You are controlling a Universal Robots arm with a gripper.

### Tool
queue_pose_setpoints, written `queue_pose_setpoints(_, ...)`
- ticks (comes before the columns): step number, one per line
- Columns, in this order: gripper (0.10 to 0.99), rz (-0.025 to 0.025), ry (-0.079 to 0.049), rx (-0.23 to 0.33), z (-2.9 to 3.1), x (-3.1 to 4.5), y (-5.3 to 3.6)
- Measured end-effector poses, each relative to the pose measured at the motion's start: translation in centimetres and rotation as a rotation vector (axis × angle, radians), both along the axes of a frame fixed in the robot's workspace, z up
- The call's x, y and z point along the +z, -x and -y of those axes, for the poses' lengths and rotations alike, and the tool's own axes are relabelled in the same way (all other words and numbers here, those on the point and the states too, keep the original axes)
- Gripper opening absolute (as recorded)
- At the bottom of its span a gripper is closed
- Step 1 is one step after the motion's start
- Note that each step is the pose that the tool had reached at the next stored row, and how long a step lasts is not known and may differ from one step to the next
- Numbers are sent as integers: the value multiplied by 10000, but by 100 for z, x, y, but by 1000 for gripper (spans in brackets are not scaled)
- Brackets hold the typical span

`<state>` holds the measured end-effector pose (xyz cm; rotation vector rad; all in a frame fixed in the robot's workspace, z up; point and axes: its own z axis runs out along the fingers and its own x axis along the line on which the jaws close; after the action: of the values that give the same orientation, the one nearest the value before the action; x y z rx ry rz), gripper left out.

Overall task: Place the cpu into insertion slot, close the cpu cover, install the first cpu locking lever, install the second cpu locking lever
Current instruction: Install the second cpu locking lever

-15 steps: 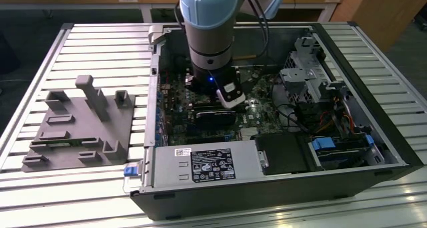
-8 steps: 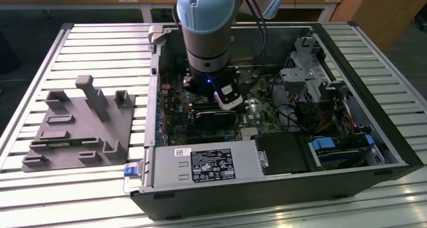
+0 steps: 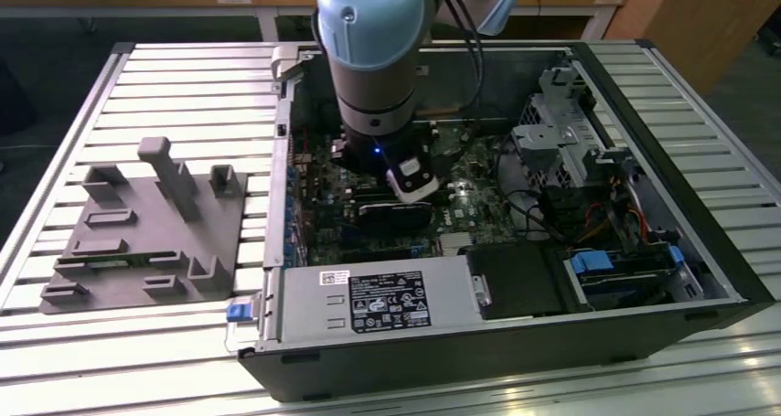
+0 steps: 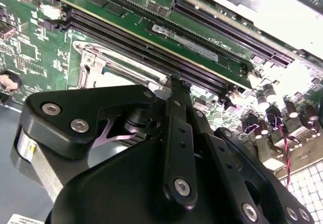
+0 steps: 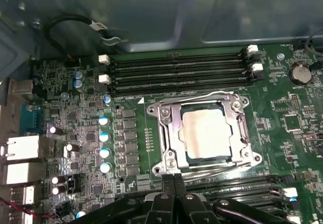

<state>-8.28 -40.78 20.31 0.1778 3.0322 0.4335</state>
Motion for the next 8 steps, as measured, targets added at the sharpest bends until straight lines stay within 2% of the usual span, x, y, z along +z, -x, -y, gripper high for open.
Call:
queue_pose_setpoints(5, 106, -61, -192, -1, -1, -27, 1)
queue_pose_setpoints(8, 106, -109, -249, -1, 4, -49, 2)
